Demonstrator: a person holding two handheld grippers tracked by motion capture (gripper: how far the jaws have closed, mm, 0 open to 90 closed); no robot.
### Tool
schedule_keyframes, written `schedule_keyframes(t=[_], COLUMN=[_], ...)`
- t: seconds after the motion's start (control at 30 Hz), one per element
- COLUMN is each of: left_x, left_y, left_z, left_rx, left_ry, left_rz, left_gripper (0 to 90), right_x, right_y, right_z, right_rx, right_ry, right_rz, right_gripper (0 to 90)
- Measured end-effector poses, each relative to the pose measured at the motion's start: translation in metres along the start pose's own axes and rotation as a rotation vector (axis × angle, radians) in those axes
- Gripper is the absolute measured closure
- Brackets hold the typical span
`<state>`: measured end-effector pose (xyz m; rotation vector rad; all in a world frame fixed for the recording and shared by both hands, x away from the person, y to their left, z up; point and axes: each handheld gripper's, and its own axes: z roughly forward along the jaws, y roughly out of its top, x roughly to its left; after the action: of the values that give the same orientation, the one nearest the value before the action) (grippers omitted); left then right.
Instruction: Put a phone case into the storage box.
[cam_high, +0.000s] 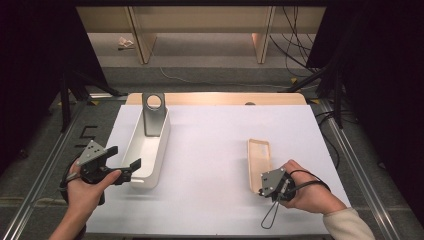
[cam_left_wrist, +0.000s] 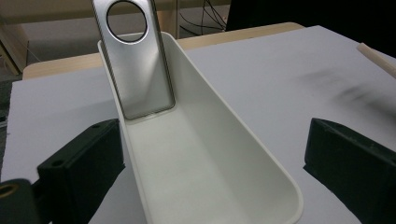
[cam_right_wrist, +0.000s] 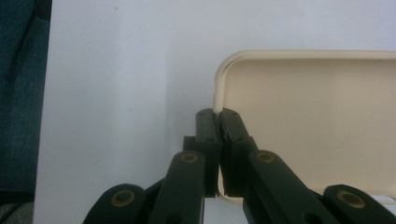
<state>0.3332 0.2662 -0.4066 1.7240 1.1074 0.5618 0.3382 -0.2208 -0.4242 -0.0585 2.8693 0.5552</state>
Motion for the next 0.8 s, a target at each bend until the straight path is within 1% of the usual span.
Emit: schedule_keyframes(t=[0.1,0.13,0.2,0.23,0.33,0.43,0.5,0.53,0.57,0.6,0.63,0.8], left_x=[0.000,0.000,0.000,0.000,-0.001,-0.001,-0.001,-0.001,-0.001,-0.002,-0.002,-0.004], left_y=[0.000,0.000,0.000,0.000,0.000,0.001,0.001,0.001,0.002,0.002,0.003,0.004], left_z=[0.000,0.000,0.000,0.000,0.000,0.000,0.000,0.000,0.000,0.000,0.001,0.002], left_rx=[-0.001,-0.002,-0.001,-0.001,-0.002,-0.002,-0.001,0.000,-0.001,-0.001,-0.003,-0.002], left_ry=[0.001,0.001,0.000,0.000,-0.001,-0.001,-0.001,-0.001,-0.003,-0.003,-0.002,-0.007], left_rz=[-0.001,-0.001,-0.003,-0.003,-0.003,-0.003,-0.003,-0.003,-0.002,-0.001,-0.002,-0.002], left_gripper=[4.1,4.2,4.4,4.4,4.5,4.7,4.8,4.9,5.0,5.0,5.2,5.9], right_x=[0.000,0.000,0.000,0.000,0.000,-0.001,-0.001,-0.001,-0.001,-0.001,-0.001,-0.002], right_y=[0.002,0.003,0.004,0.005,0.006,0.009,0.010,0.011,0.012,0.013,0.015,0.019], right_z=[0.000,0.001,0.001,0.002,0.003,0.004,0.004,0.005,0.005,0.005,0.006,0.008], right_rx=[-0.015,-0.017,-0.021,-0.022,-0.030,-0.046,-0.050,-0.056,-0.067,-0.064,-0.077,-0.098], right_ry=[-0.007,-0.001,-0.008,-0.001,-0.009,-0.013,-0.014,-0.020,-0.019,-0.017,-0.022,-0.022], right_rz=[-0.002,-0.004,-0.007,-0.007,-0.006,-0.016,-0.012,-0.020,-0.016,-0.017,-0.016,-0.022], right_gripper=[88.2,88.2,88.2,88.2,88.2,88.2,88.2,88.2,88.2,88.2,88.2,88.1])
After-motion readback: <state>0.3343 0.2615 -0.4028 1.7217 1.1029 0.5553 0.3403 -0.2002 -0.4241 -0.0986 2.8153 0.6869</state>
